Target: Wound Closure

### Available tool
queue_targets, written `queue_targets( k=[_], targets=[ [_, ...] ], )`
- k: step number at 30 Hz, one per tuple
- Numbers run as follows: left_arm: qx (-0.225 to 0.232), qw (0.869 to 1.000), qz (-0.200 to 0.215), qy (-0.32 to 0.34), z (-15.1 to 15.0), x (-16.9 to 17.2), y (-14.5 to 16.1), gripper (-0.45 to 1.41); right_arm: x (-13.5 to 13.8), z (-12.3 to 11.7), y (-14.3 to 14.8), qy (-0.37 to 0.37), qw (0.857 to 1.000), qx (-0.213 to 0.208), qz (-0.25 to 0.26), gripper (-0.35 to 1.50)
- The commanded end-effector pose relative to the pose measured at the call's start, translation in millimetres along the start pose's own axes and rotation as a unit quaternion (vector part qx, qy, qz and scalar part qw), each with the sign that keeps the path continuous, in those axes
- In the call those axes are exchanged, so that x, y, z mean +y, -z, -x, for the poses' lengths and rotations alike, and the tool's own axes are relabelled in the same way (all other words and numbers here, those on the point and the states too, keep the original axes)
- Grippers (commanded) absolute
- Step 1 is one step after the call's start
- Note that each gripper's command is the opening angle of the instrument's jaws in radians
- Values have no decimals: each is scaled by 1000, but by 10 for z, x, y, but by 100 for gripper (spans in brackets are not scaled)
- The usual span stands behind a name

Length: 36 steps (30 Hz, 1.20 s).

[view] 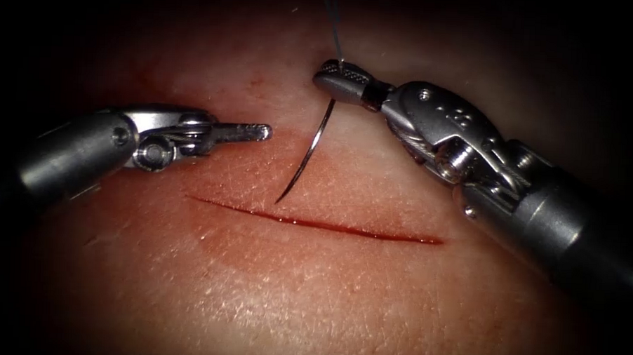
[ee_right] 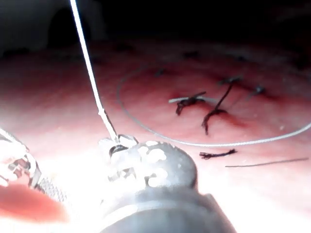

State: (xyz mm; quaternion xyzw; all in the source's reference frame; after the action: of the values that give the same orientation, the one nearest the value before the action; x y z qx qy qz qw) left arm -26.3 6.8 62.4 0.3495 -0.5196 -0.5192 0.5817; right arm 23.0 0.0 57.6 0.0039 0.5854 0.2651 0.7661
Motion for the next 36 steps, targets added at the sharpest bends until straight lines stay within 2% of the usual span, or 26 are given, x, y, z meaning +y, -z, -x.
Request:
queue_targets(
  k=[1,3,4,6,7,8,14,15,16,17,18,20,21,22,23,24,27,28,29,30,31,32,33,34,35,36],
  targets=[
    [-2,998,0,-55,13,-4,-2,116,6,-11,-6,38,999,5,-2,-35],
    [4,989,-3,-149,14,-4,-3,111,6,-11,-7,62,998,5,-2,-35],
    [7,972,-5,-236,16,-3,-4,101,4,-11,-10,92,996,5,-1,-35],
    [10,955,-8,-296,16,-2,-2,86,2,-11,-12,121,993,6,0,-35],
    [11,941,-9,-339,15,-2,-1,79,-1,-10,-15,151,988,7,1,-35],
    [14,938,-8,-347,15,-2,-1,79,-3,-9,-17,163,987,8,1,-35],
    [57,932,11,-357,12,2,2,86,-19,-11,-45,213,977,14,16,-35],
    [57,932,11,-357,12,2,2,76,-20,-12,-48,225,974,15,18,-35],
    [57,932,10,-358,11,4,4,44,-21,-12,-50,236,971,17,21,-35],
    [57,932,10,-358,11,4,4,44,-21,-12,-50,236,971,17,21,-35],
    [57,931,13,-360,8,8,9,22,-22,-13,-56,256,966,23,27,-35],
    [69,931,20,-358,7,16,17,72,-23,-14,-61,270,961,35,36,-35],
    [72,937,23,-342,7,17,20,59,-23,-14,-62,273,961,37,35,-35],
    [72,951,28,-298,7,18,23,36,-22,-14,-62,273,961,37,35,-35],
    [63,988,38,-135,8,19,33,2,-19,-15,-61,278,959,36,37,-35],
    [59,988,42,-133,9,20,38,0,-16,-16,-60,281,958,36,36,-35],
    [68,961,31,-267,13,27,54,-1,-7,-19,-54,293,955,37,33,-35],
    [79,945,26,-318,14,29,56,-6,-5,-20,-54,301,952,37,32,-35],
    [89,938,24,-334,15,29,57,-8,-4,-20,-54,304,951,37,33,-35],
    [103,936,24,-336,15,29,57,-11,-4,-20,-55,309,950,37,33,-35],
    [116,935,24,-336,12,29,55,-37,-4,-21,-56,317,947,37,34,-35],
    [124,934,25,-335,8,28,54,-45,-4,-21,-58,320,946,36,34,-35],
    [131,947,28,-293,3,28,52,-45,-4,-22,-60,320,946,35,36,-35],
    [133,948,25,-288,-1,28,50,-45,-5,-23,-61,320,946,36,38,-35],
    [157,946,1,-285,-8,27,49,-45,-6,-27,-62,318,946,44,43,-35],
    [171,944,8,-282,-11,25,48,-45,-6,-30,-62,317,946,50,47,-35]
  ],
)
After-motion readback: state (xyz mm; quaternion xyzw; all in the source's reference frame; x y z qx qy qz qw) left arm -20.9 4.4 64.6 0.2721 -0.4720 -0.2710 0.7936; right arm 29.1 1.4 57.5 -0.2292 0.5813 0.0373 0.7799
